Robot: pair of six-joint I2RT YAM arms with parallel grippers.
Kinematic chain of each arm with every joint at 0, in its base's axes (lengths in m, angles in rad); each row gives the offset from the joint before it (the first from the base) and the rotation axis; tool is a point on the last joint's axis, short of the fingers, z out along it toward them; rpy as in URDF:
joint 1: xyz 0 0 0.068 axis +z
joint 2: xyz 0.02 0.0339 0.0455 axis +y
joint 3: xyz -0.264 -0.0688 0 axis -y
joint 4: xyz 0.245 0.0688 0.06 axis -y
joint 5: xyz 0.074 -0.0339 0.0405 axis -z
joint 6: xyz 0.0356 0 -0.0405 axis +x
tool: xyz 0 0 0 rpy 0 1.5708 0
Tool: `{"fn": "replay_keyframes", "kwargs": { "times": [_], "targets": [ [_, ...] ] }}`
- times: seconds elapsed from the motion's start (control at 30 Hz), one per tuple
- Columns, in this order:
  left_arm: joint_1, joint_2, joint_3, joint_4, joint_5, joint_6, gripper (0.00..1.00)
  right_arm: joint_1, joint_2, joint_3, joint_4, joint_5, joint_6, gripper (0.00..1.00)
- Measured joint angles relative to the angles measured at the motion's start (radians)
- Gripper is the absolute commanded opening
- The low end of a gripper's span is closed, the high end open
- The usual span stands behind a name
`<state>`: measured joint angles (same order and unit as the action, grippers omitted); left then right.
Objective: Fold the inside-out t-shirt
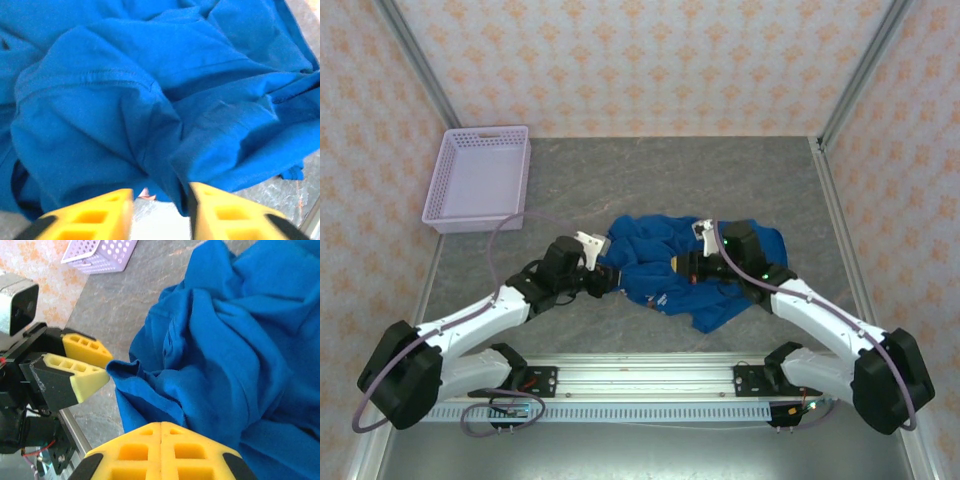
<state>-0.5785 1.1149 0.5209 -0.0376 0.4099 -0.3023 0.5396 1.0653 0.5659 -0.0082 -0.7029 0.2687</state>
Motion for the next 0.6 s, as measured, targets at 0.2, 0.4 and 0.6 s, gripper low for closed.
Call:
{"fn": "replay_keyframes", "kwargs": {
  "times": [0.2, 0.4, 0.6],
  "targets": [
    [-0.065, -0.018, 0.043, -0.064, -0.045, -0.011, 0.6, 0.034, -0.039, -0.043, 0.033, -0.009, -0.009, 0.0],
    [-0.103, 0.093, 0.225, -0.139, -0.056, -0.008, 0.62, 0.056, -0.049, -0.061, 0.045, -0.012, -0.029, 0.0],
    [-0.126, 0.254, 0.353, -0.238, -0.051, 0.024, 0.57, 0.067, -0.055, -0.065, 0.026, -0.012, -0.048, 0.0]
  ]
}}
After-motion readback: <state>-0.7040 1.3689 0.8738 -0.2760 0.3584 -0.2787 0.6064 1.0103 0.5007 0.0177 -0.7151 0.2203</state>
